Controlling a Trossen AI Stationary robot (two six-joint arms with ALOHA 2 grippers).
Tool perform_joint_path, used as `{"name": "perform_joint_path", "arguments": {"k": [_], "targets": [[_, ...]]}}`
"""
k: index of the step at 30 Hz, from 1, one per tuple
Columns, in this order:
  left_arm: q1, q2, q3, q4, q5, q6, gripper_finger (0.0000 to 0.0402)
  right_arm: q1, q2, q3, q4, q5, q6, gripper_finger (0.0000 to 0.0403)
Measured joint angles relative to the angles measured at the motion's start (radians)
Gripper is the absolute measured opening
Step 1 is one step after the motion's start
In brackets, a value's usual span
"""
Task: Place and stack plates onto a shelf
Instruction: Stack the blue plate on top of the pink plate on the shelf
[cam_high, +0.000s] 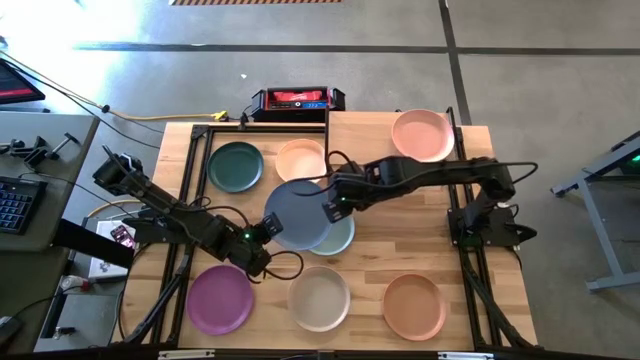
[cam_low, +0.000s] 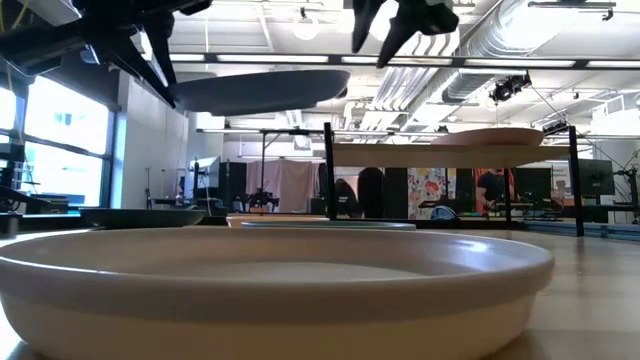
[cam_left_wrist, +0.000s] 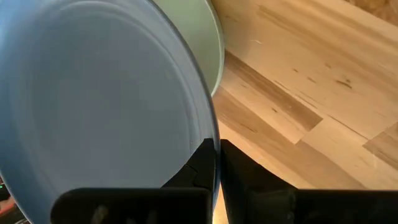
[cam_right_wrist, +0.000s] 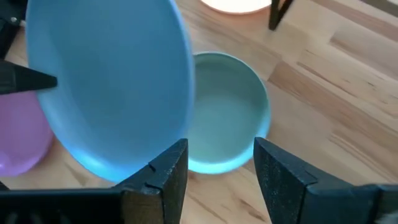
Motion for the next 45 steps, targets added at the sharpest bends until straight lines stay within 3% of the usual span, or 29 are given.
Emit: {"name": "perform_joint_path", "arguments": {"k": [14,25,32,45], "targets": [[0.000,0.000,0.000,0.001,0.000,0.003,0.0001,-0.006,0.083,0.000,0.079,0.002,-0.009,0.0157],[0.000,0.000,0.000,0.004,0.001,-0.026,0.0001,-0.006,0.115,0.000,0.102,0.001,-0.009,0.0080],[0.010,0.000,0.000,0.002,0.019,-0.100,0.0004,-0.006,0.115,0.000,0.136,-0.008,-0.005,0.0007],[0.051,0.000,0.000,0.005,0.108,-0.247,0.0041,-0.008,0.115,0.000,0.140,-0.015,0.044,0.0002]]}}
